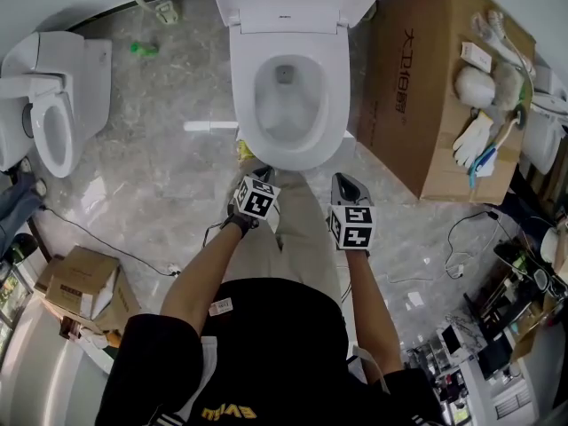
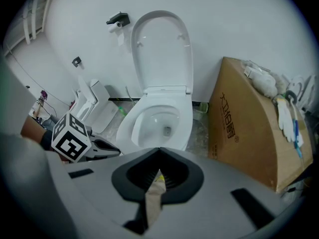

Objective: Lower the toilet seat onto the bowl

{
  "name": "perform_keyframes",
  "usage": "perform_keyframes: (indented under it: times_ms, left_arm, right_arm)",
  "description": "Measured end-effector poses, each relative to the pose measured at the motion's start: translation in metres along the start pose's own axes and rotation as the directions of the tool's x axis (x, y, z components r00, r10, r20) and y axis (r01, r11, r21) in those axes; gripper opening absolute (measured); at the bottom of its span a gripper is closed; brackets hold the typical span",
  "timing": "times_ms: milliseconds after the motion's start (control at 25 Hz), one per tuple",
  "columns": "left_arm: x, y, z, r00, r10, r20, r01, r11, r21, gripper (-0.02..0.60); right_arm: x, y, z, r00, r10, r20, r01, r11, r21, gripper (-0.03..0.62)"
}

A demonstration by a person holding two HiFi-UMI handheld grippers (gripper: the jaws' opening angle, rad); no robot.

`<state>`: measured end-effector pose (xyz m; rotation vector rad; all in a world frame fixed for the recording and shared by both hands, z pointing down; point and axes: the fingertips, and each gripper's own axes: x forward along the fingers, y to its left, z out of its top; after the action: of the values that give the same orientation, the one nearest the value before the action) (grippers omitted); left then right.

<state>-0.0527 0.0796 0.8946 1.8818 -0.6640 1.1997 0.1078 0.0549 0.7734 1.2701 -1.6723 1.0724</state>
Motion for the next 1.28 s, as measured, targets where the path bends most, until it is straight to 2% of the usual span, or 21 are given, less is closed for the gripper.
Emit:
perform_keyframes:
  times_ms: [240, 640, 1280]
  left_arm:
    - [0.011, -0.005, -0.01, 1.0, -0.001, -0.021, 0.001, 1.0, -0.004, 0.017]
    - [0.023, 0.005, -0.014, 1.0, 0.011, -0.014, -0.012, 1.0, -0.016, 0.017]
    - [0.052, 0.012, -0.029, 0.997, 0.007, -0.07, -0.008, 1.0, -0.022, 0.017]
  right_arm:
    - [0.001, -0.001, -0.019, 1.0, 0.001, -0.019, -0.001, 1.0, 0.009, -0.006]
    - [0.013, 0.003, -0.032, 0.999, 0.012, -0.037, -0.012, 1.0, 0.006, -0.006]
    - [0.013, -0.005, -0.054, 0.998, 0.004, -0.068, -0.004, 1.0, 0.009, -0.006]
